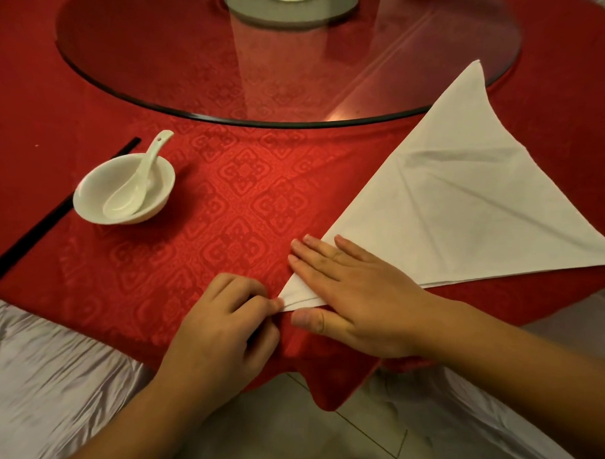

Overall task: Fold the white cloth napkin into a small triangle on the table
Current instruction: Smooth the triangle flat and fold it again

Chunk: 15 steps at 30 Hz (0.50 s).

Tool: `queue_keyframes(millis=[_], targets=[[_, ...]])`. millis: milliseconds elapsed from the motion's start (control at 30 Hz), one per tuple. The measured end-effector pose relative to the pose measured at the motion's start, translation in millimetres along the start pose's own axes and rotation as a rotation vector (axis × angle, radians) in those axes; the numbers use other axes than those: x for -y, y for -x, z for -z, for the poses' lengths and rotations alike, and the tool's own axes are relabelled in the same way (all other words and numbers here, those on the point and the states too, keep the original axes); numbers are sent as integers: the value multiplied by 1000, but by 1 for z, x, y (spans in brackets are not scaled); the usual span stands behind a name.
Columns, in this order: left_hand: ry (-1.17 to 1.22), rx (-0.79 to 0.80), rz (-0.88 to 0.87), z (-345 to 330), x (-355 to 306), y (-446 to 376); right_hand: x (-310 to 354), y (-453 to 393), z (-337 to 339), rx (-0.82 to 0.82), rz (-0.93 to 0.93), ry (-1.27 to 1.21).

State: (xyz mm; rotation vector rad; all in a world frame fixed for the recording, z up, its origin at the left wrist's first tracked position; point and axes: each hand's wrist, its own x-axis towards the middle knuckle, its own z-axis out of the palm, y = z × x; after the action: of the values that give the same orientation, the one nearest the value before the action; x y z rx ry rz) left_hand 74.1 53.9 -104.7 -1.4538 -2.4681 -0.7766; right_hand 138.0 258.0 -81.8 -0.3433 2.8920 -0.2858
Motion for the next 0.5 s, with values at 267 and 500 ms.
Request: queue_keyframes(millis=[267, 500], targets=[[13, 72, 72, 9, -8, -3, -64, -19, 12, -7, -280, 31], [5, 76, 94, 7, -9, -2, -127, -44, 22, -92, -485, 25]])
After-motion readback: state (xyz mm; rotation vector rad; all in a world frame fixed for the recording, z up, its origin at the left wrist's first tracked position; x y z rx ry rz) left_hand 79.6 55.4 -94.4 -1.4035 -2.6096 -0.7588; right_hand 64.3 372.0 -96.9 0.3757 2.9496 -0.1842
